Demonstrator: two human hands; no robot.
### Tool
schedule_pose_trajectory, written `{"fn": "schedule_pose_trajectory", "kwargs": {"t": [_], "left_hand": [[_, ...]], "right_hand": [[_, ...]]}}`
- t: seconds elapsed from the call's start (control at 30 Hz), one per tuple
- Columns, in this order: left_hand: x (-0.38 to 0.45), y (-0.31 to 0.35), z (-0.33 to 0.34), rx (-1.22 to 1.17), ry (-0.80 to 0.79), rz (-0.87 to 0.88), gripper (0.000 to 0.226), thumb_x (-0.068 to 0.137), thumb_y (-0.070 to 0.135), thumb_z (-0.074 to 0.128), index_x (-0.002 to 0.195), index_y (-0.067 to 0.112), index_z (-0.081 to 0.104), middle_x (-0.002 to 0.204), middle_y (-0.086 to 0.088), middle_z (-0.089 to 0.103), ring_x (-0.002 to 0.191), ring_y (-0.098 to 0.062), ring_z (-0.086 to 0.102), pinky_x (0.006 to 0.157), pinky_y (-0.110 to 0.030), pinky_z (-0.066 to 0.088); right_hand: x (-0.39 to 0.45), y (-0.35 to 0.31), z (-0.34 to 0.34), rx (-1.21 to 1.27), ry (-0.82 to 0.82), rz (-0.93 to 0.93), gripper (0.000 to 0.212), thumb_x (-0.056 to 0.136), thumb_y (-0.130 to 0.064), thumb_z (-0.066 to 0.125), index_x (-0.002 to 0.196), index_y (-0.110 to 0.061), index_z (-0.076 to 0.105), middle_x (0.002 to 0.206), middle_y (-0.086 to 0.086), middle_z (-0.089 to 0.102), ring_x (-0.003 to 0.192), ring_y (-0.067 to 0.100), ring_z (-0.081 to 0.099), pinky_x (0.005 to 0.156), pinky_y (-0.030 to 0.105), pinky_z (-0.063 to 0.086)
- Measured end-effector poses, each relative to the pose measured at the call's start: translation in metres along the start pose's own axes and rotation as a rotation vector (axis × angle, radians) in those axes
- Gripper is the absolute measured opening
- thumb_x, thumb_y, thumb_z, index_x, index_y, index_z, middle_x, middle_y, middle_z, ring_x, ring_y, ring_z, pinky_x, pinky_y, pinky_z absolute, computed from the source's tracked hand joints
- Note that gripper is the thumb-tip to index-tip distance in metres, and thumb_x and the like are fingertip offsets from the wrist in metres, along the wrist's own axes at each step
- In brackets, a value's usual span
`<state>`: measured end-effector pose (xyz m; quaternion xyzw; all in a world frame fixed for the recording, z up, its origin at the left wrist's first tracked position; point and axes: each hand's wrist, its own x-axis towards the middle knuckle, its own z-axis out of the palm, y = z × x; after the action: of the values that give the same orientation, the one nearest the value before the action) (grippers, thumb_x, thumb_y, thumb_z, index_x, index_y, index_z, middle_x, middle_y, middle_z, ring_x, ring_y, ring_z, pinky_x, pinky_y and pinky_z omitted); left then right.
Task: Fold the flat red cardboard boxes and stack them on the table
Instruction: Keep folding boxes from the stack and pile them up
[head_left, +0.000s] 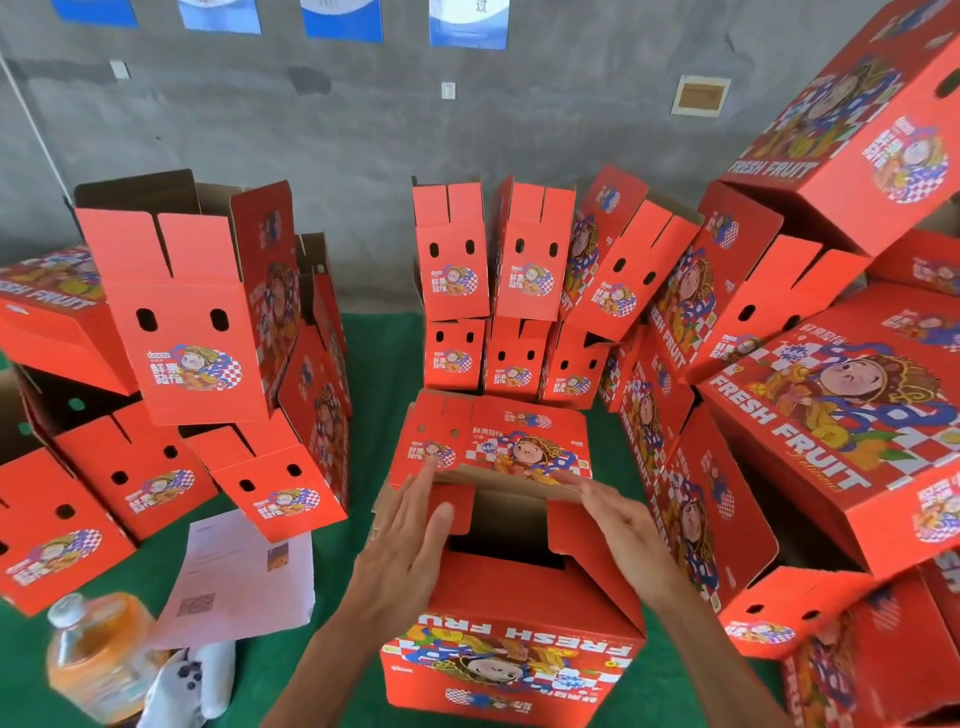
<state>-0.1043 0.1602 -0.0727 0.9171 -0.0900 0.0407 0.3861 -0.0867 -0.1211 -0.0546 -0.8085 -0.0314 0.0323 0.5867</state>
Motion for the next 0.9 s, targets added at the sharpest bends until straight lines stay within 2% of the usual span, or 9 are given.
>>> {"fn": "schedule_pose_trajectory", "kwargs": {"t": [0.13,0.27,0.33,0.43,0.57,0.67,0.77,0.83,0.9], "left_hand": [[0.008,-0.007,0.006,0.05,0.096,0.049,0.046,0.1,0.021,0.061,0.138,0.041,0.045,0.154,0.025,0.029,0.152,-0.012,0.023,0.109,-0.052,0.049],[0.015,-0.014,0.012,0.046,0.055,0.013,0.041,0.097,0.007,0.052,0.113,0.044,0.057,0.16,0.017,0.032,0.157,-0.013,0.013,0.118,-0.051,0.038],[0.015,-0.012,0.007,-0.082,0.007,-0.05,0.04,0.1,0.017,0.042,0.117,0.051,0.056,0.162,0.02,0.024,0.158,-0.009,0.004,0.126,-0.052,0.025],[0.014,-0.009,0.006,0.136,-0.06,-0.051,0.056,0.095,0.065,0.045,0.147,0.06,0.027,0.168,0.024,0.004,0.159,-0.014,-0.003,0.12,-0.062,0.033],[0.022,-0.004,0.018,0.35,-0.084,-0.171,0.101,0.083,0.075,0.064,0.151,0.065,-0.009,0.17,0.018,-0.005,0.149,-0.032,0.03,0.107,-0.057,0.047],[0.037,0.004,0.023,0.482,-0.089,-0.259,0.107,0.08,0.077,0.067,0.157,0.057,-0.005,0.168,0.008,0.0,0.141,-0.039,0.04,0.103,-0.053,0.05],[0.044,0.002,0.023,0.459,-0.085,-0.232,0.087,0.086,0.087,0.042,0.158,0.049,0.014,0.165,0.005,0.009,0.142,-0.037,0.037,0.106,-0.055,0.048],[0.042,-0.004,0.02,0.415,-0.033,-0.22,0.078,0.089,0.087,0.019,0.156,0.047,0.022,0.166,0.005,0.014,0.143,-0.034,0.038,0.106,-0.056,0.048],[0.039,-0.006,0.02,0.424,-0.012,-0.224,0.072,0.092,0.083,0.019,0.154,0.047,0.024,0.168,0.004,0.014,0.143,-0.034,0.039,0.104,-0.056,0.049]], "right_hand": [[-0.001,0.013,-0.008,-0.086,-0.104,-0.085,0.031,0.093,-0.055,0.069,0.121,-0.043,0.074,0.144,-0.028,0.054,0.14,-0.001,0.041,0.12,0.051,0.035],[-0.002,0.024,-0.015,-0.29,-0.158,-0.023,0.063,0.083,-0.056,0.079,0.137,-0.057,0.048,0.143,-0.03,0.037,0.137,-0.002,0.036,0.118,0.044,0.039],[0.003,0.023,-0.013,-0.334,-0.149,0.016,0.068,0.079,-0.063,0.079,0.136,-0.058,0.042,0.136,-0.026,0.036,0.129,0.0,0.042,0.115,0.039,0.043],[0.008,0.02,-0.012,-0.422,-0.142,0.032,0.078,0.074,-0.072,0.076,0.141,-0.049,0.043,0.132,-0.025,0.04,0.127,0.003,0.043,0.109,0.034,0.042],[0.011,0.021,0.0,-0.728,-0.074,-0.03,0.076,0.082,-0.068,0.071,0.144,-0.039,0.038,0.132,-0.019,0.04,0.128,0.008,0.04,0.106,0.036,0.044],[0.017,0.021,0.009,-0.858,-0.023,-0.052,0.074,0.084,-0.064,0.071,0.143,-0.033,0.037,0.14,-0.011,0.042,0.132,0.011,0.036,0.104,0.036,0.044],[0.018,0.019,0.006,-0.606,0.049,-0.005,0.061,0.085,-0.066,0.071,0.132,-0.034,0.048,0.13,-0.015,0.046,0.125,0.008,0.041,0.104,0.035,0.043],[0.016,0.021,0.004,-0.304,0.227,0.065,0.05,0.092,-0.073,0.051,0.117,-0.03,0.06,0.122,-0.012,0.057,0.119,0.01,0.054,0.105,0.04,0.045],[0.014,0.02,0.003,-0.136,0.277,0.263,0.069,0.098,-0.076,0.024,0.104,-0.024,0.069,0.105,-0.002,0.072,0.103,0.016,0.066,0.1,0.044,0.05]]}}
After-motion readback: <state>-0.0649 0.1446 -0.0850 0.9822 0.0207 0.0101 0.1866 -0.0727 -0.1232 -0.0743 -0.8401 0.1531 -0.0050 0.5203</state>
